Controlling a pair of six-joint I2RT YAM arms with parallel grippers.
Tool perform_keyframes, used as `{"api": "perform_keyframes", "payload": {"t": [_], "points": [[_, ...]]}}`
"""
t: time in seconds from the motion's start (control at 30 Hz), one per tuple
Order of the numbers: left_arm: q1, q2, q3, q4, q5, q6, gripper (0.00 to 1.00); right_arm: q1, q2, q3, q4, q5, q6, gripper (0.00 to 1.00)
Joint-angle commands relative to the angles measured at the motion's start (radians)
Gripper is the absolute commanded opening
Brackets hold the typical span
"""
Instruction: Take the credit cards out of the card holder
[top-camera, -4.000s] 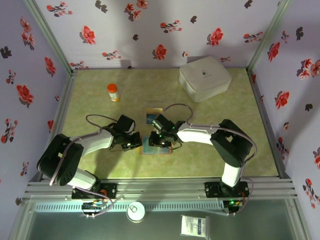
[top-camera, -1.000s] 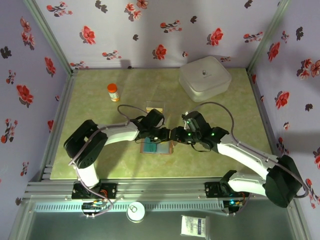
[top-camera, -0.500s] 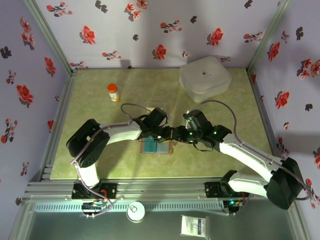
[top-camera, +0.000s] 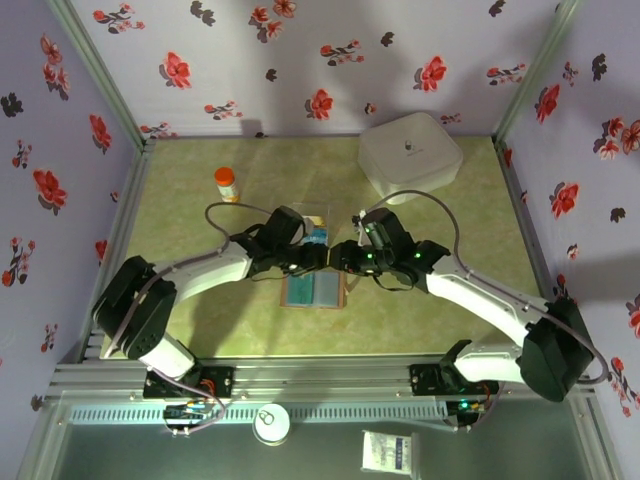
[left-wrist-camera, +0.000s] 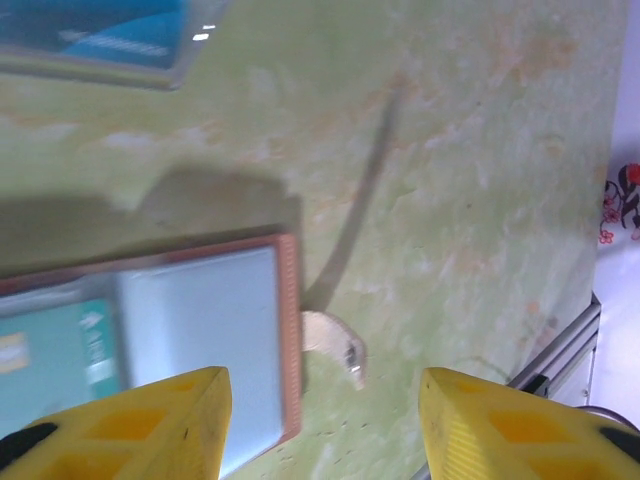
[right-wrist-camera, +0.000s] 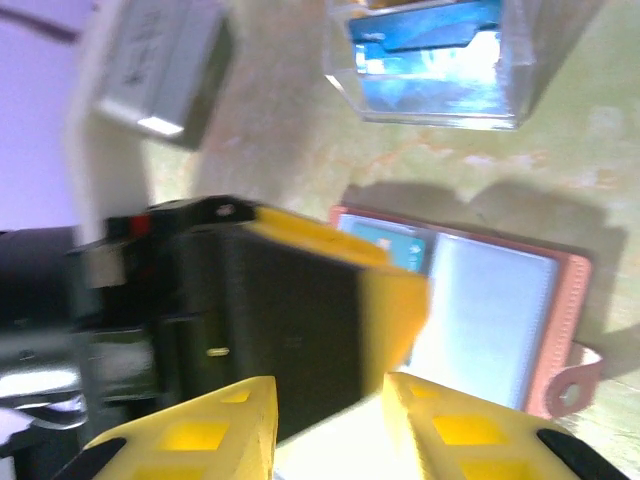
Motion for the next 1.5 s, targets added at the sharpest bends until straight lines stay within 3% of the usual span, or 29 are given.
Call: {"api": "perform_keyframes", "payload": {"t": [0.0,0.2,0.37,0.67,1.47], "points": [[0.037,-0.063,-0.059,-0.026,0.014,0.035,0.52,-0.008,0.052,-0.003,0.003,0.013,0.010,0.33],[0.097,-0.110,-0.147,-0.031,0.014,0.047,0.45,0.013,0.157,0.012,0.064,-0.034,0.032,0.31],[0.116,-0.102,-0.182,-0.039,0.013,0.059,0.29,0.055,0.255,0.043,0.085,-0.058,0.043,0.30],[0.126,-0.045,-0.202,-0.057,-0.009,0.096,0.07,0.129,0.401,0.083,0.157,-0.088,0.089,0.29],[0.138,-0.041,-0.255,-0.063,-0.045,0.113,0.03,0.139,0.522,0.121,0.152,-0.061,0.091,0.27]]}}
